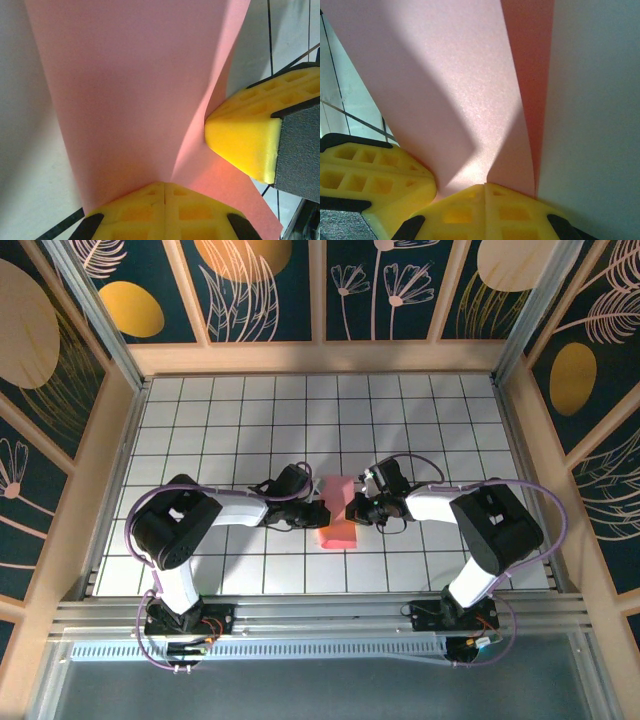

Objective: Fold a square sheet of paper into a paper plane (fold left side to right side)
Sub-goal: Hold the square sheet of paper at the center of the table.

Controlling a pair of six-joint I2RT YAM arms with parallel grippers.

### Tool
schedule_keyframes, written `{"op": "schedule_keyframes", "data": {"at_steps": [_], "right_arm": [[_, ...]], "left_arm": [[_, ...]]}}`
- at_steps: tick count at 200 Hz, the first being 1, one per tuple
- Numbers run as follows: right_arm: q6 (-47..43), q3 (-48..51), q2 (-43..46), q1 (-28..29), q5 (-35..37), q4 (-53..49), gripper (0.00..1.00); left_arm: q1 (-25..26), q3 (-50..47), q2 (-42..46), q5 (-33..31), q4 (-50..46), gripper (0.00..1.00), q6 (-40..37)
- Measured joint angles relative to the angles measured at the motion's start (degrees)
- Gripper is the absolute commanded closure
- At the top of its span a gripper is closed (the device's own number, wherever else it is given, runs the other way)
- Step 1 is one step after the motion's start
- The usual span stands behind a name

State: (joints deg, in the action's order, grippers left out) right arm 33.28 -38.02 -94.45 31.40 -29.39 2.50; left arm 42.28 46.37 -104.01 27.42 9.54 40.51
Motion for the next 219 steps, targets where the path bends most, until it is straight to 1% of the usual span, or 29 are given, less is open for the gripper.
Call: {"op": "schedule_keyframes", "data": {"at_steps": [97,136,158,219], "right_arm": [[0.28,-1.36,1.16,0.11,0.33,-1.62,1.00],[2.29,-1.81,2.78,0.22,-1.44,1.70,1.00],[2.91,-3.52,1.44,0.50,-2.08,3.19,1.00],[3.23,-7.72,-5.95,2.69,-2.86,6.67,1.00]], "left_arm": [[0.00,1.57,-0.87,-0.55,-1.33,1.00,0.00],[0.00,1.79,-1.05,-0.63,-1.40,1.00,0.00],[0.00,1.86,-1.05,-0.66,-1.44,1.00,0.00],[0.00,1.86,-1.05,-0.66,-1.46,1.00,-0.02]]}}
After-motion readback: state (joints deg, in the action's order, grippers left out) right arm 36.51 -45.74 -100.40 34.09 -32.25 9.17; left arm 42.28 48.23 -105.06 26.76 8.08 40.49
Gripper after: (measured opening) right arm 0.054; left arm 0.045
